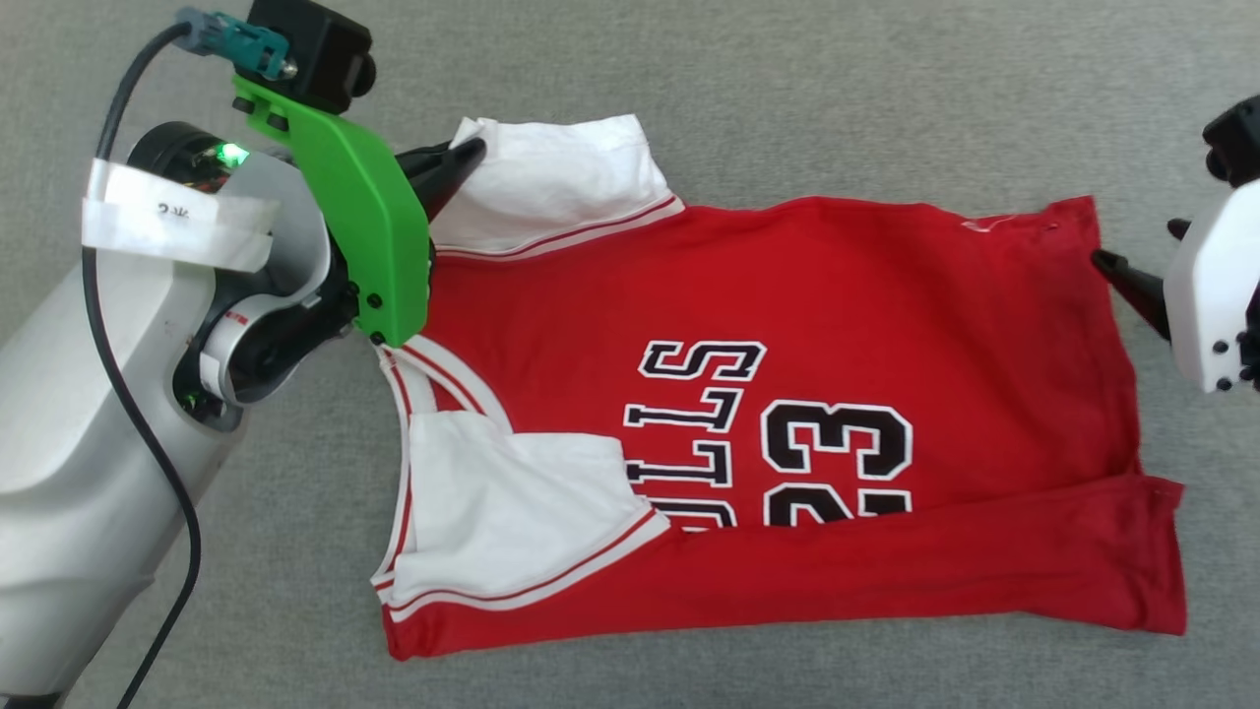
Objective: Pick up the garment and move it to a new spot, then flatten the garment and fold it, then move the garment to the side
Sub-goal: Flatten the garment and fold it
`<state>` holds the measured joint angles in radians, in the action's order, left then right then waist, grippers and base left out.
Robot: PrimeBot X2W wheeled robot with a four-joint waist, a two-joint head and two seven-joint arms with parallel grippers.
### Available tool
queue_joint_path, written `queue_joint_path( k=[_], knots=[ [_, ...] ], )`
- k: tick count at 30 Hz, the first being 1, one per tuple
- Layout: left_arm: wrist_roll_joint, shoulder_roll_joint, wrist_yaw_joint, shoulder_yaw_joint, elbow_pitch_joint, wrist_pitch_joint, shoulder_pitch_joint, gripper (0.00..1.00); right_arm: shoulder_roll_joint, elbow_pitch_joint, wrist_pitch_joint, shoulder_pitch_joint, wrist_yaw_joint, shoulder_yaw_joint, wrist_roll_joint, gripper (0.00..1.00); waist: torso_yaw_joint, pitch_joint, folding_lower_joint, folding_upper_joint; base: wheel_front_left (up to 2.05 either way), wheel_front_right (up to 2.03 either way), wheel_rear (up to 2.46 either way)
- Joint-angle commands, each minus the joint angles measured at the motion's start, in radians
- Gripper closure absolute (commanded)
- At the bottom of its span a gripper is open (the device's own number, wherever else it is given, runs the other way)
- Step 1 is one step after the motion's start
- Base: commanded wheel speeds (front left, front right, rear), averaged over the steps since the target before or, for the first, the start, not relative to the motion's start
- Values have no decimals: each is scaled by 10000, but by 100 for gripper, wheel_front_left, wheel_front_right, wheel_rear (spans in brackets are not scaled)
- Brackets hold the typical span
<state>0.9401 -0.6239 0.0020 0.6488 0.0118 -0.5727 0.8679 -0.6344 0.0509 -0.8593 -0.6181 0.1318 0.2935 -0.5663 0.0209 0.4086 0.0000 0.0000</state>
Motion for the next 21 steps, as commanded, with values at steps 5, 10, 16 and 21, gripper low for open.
queue_joint_path(
  k=[5, 10, 16, 21],
  knots=[
    [-203, 28, 128, 74, -600, 64, -116, 100, -349, 923, -356, -946, -11, 598, -158, 0, 762, 725, 0, 0, 0, 0, 0],
    [-282, 100, 114, 136, -791, 139, -70, 100, -401, 1690, -319, -1339, -11, 1036, -267, 0, 993, 885, 0, 0, 0, 0, 0],
    [-278, 158, 73, 153, -773, 300, -131, 100, -432, 2119, -191, -1358, -11, 1678, -537, 0, 1102, 979, 0, 0, 0, 0, 0],
    [-210, 185, 29, 172, -575, 404, -256, 100, -466, 2313, -278, -1231, -11, 2163, -782, 100, 1083, 982, 0, 0, 0, 0, 0]
  ],
)
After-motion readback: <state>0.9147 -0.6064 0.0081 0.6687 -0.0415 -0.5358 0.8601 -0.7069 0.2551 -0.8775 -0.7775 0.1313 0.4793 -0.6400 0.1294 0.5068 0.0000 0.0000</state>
